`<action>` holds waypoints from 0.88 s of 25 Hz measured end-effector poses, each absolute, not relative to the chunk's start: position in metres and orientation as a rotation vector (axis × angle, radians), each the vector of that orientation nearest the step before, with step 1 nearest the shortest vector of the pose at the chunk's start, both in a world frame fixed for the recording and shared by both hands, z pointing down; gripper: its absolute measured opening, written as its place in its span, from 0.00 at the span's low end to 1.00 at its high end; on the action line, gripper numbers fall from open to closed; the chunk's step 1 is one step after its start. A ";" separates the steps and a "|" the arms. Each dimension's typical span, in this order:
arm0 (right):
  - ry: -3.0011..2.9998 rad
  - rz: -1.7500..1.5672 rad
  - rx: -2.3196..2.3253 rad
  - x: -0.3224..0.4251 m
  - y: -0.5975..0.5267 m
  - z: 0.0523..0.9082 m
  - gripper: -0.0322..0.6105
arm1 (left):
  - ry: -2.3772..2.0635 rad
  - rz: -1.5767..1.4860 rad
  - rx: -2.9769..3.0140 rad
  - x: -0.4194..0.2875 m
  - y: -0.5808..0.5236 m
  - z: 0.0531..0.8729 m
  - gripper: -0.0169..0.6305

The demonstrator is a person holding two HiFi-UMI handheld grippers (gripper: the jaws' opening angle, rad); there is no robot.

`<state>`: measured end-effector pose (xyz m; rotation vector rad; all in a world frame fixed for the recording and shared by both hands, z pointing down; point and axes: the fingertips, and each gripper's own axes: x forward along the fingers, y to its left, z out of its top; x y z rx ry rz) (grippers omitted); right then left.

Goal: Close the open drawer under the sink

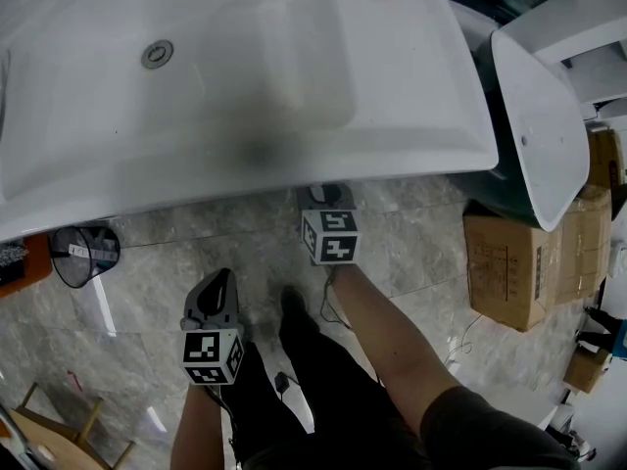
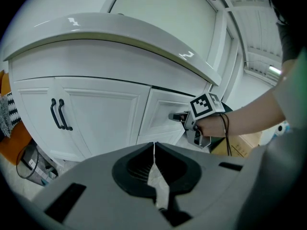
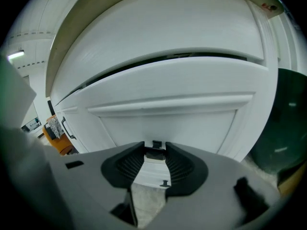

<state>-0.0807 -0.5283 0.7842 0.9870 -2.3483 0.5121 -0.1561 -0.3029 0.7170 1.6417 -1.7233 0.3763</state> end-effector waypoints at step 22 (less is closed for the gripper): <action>-2.258 0.562 1.173 -0.050 -0.489 0.744 0.27 | -1.633 0.349 1.787 -0.182 -0.276 0.674 0.06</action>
